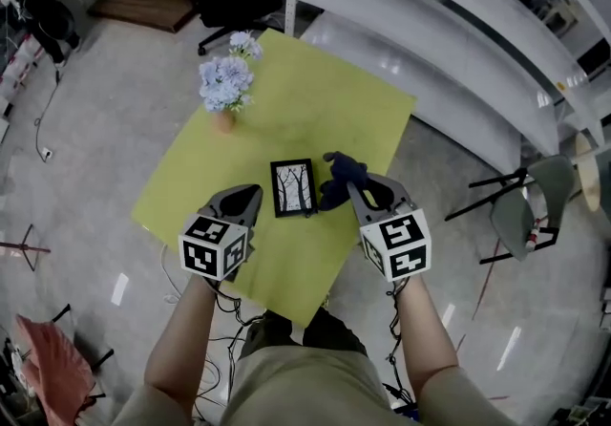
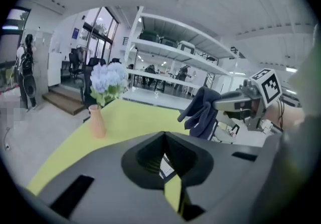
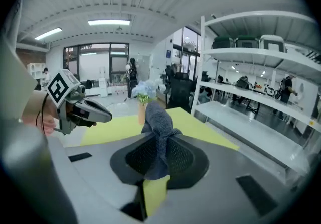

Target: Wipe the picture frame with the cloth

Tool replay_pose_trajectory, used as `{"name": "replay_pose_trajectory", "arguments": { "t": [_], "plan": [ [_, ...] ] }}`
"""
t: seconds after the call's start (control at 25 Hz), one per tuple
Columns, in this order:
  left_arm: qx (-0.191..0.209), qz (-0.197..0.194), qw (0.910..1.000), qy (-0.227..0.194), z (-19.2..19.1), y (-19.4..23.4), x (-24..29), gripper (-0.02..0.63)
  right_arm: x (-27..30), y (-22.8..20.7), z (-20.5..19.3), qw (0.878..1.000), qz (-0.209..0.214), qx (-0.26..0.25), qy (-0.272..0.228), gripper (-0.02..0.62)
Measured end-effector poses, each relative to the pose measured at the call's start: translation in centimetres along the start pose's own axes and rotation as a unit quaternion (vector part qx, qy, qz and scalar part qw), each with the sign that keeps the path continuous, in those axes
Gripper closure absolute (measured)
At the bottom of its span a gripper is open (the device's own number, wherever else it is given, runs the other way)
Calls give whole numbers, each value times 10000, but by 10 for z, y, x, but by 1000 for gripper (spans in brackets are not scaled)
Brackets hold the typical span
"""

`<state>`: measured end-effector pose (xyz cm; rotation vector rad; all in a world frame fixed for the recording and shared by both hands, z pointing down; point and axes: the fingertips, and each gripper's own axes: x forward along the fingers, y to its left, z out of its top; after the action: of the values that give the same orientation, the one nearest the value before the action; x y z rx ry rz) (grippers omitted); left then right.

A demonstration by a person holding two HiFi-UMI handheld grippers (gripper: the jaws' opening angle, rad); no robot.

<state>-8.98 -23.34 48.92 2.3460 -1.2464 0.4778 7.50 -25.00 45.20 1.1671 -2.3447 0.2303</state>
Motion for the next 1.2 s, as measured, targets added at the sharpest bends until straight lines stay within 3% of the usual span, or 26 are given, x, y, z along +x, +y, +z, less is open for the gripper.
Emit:
{"name": "replay_pose_trajectory", "arguments": {
  "t": [0.32,0.64,0.92,1.08,1.2],
  "plan": [
    [700,237,9922,-999,91,-26,-80,599,-90,9,95,9907,-154,41,-1351,546],
    [1302,396,9765,-1669,141,-59,-156,600,-171,24,145,9742,-246,96,-2243,546],
    [1605,437,9702,-1764,142,-80,-187,600,-203,37,143,9691,-271,209,-2442,546],
    [1579,407,9724,-1668,127,-84,-187,600,-204,40,119,9720,-400,388,-2284,546],
    [1584,343,9739,-1588,114,-87,-185,599,-200,49,104,9777,-269,398,-2044,546]
  ]
}}
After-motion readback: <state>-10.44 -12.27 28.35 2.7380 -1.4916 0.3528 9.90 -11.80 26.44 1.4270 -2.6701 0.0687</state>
